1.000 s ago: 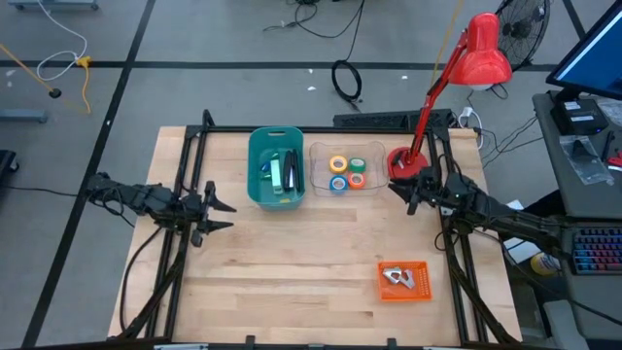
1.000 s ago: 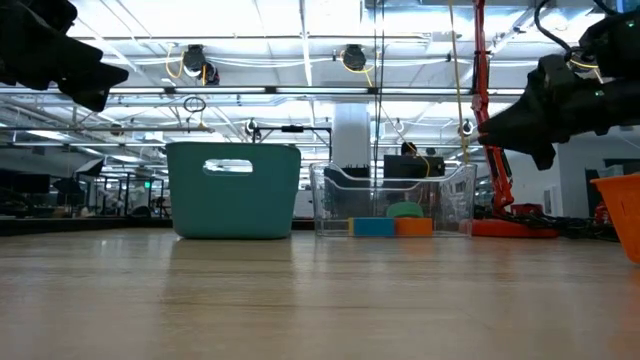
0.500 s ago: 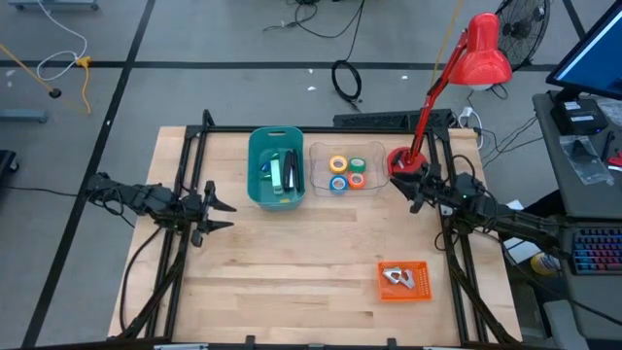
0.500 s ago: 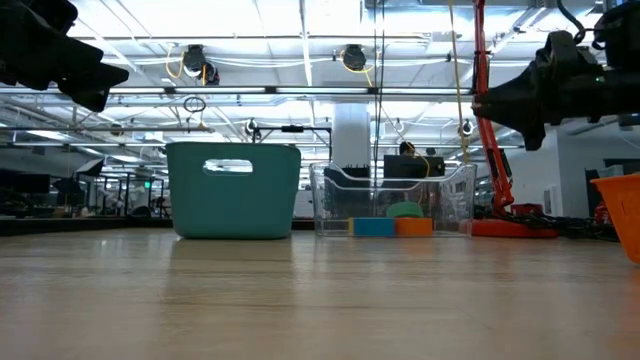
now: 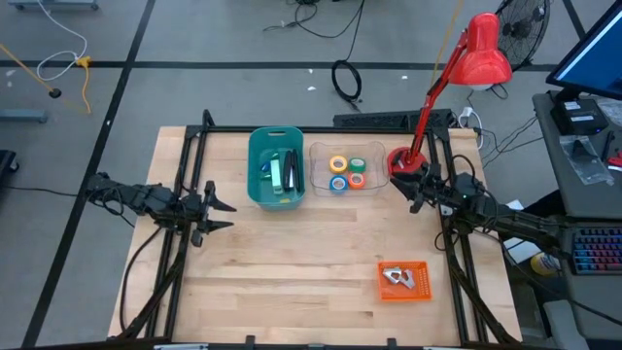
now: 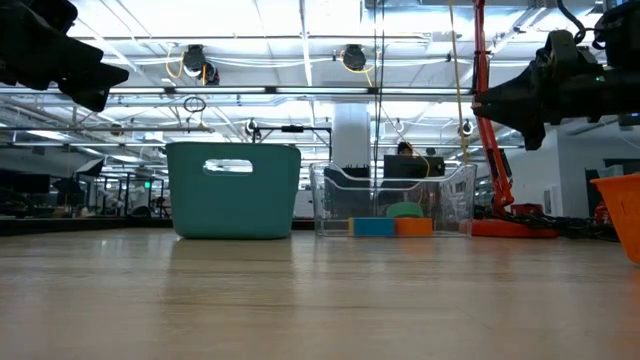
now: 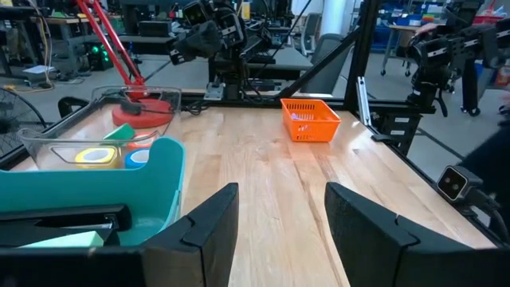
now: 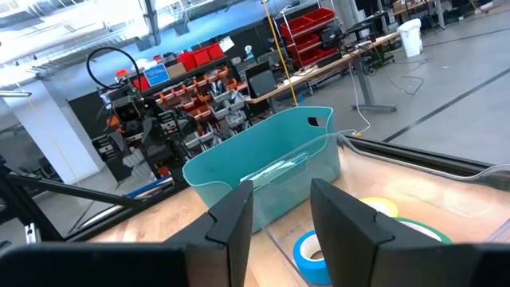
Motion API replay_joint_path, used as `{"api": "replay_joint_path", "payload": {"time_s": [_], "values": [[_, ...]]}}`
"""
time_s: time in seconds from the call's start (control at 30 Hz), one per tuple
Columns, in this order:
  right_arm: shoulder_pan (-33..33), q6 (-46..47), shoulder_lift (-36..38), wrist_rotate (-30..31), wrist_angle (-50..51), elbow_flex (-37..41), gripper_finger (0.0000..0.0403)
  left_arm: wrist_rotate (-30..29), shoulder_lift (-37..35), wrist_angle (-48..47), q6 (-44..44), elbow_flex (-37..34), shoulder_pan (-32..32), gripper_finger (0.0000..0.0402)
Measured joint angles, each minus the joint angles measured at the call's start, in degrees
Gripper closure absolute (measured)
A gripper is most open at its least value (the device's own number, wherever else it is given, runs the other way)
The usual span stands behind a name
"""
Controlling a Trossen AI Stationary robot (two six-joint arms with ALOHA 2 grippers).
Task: Pick and place Stapler, Stapler remover, tape
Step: Return to Home Position
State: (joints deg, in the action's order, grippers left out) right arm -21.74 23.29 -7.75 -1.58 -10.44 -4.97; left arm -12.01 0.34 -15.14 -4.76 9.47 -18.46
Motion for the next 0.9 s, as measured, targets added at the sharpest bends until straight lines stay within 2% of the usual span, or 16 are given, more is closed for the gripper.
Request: {"api": "replay_joint_path", "payload": {"time_s": [0.27, 0.67, 0.9], "values": [[0.0, -0.3, 0.1, 0.0, 0.1, -0.1, 0.0284, 0.0, 0.0, 0.0, 0.0, 0.0, 0.0, 0.0213], [0.0, -7.2, 0.1, 0.0, 6.0, -0.1, 0.0284, 0.0, 0.0, 0.0, 0.0, 0.0, 0.0, 0.0213], [0.0, -9.2, 0.1, 0.0, 5.4, 1.8, 0.0284, 0.0, 0.0, 0.0, 0.0, 0.0, 0.0, 0.0213]]}}
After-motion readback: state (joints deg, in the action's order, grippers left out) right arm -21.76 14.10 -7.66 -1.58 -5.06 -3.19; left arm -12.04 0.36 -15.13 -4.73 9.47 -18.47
